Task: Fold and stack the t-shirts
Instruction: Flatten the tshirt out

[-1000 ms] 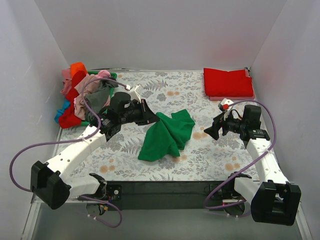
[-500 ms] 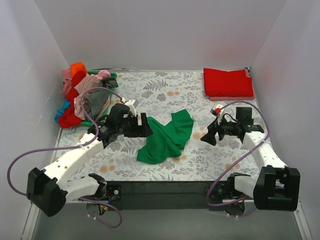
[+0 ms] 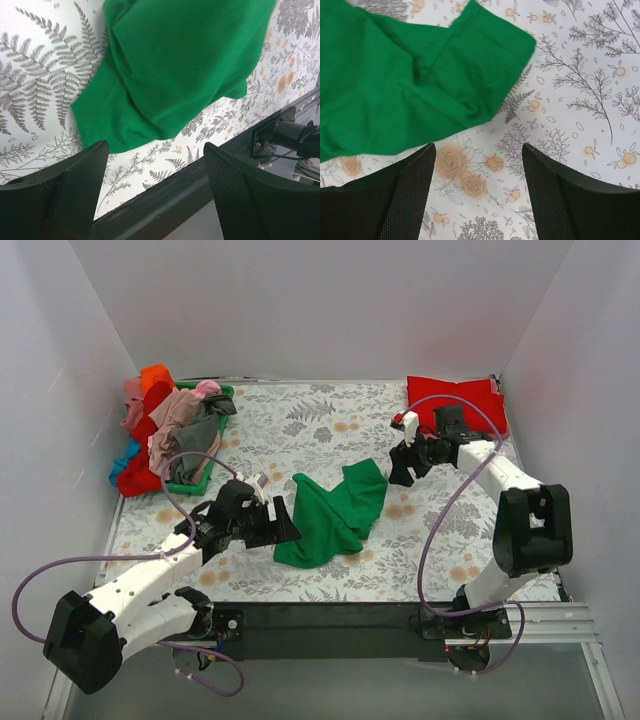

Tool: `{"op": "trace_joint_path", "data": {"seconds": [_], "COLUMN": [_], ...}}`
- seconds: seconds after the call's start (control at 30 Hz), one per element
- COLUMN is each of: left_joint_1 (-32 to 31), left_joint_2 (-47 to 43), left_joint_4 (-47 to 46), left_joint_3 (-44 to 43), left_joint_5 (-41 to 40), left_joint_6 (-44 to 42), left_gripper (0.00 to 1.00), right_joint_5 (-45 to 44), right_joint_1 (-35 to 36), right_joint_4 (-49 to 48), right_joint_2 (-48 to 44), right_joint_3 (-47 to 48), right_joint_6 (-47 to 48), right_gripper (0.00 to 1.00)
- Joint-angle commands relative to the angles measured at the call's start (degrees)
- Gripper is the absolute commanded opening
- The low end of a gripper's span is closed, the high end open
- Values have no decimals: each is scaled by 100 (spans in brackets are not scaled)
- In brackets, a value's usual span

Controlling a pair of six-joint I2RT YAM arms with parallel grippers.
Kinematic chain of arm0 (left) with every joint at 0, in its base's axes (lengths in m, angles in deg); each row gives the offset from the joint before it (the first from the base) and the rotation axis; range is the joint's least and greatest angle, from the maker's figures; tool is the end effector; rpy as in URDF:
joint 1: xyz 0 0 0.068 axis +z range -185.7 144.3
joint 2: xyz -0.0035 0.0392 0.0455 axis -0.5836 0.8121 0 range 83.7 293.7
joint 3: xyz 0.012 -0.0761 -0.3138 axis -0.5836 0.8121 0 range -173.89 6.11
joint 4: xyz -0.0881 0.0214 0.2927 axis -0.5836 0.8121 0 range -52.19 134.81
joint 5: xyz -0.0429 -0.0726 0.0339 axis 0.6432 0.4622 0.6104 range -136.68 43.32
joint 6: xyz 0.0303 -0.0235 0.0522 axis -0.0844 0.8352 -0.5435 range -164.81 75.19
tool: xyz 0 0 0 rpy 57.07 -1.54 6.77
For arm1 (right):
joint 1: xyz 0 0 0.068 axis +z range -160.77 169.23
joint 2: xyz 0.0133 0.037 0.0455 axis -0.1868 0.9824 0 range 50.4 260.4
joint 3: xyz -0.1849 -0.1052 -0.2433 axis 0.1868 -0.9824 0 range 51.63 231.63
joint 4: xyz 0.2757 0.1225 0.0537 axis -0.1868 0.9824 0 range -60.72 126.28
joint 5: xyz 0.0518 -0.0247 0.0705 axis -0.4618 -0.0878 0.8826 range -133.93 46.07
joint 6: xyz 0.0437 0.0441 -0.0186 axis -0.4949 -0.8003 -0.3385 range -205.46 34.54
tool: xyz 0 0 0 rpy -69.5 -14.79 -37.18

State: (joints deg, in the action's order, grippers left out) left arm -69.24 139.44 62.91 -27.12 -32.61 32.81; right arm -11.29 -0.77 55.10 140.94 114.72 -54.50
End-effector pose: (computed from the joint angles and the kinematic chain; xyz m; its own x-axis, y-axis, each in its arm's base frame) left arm 0.1753 -0.1310 0.2270 -0.7888 -0.6139 0.0309 -0.4572 0.5524 -0.6970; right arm 0.3694 0.0928 0.2542 -0.4383 -0.5172 -0.7351 -0.8038 0.5916 0.0631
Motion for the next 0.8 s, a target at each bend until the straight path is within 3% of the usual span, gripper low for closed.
{"op": "trace_joint_path", "data": {"seconds": [0.0,0.37,0.77], "left_joint_1": [-12,-30,-170], "left_joint_2": [41,595,1263], "left_joint_4": [-322,-488,-559], "left_joint_3": [106,168,-78], "left_joint_5": [413,545,475], "left_joint_6": [183,121,139], "left_gripper": [75,72,60], "right_joint_5": [-329,-162,163], "right_joint_1": [46,143,318], "right_joint_4": [151,388,503], "right_joint_2": [567,1852,2328], "right_joint_3": [484,1530,1724], "right_joint_6": [-511,-995,-1101], "right_gripper": [74,71,65]}}
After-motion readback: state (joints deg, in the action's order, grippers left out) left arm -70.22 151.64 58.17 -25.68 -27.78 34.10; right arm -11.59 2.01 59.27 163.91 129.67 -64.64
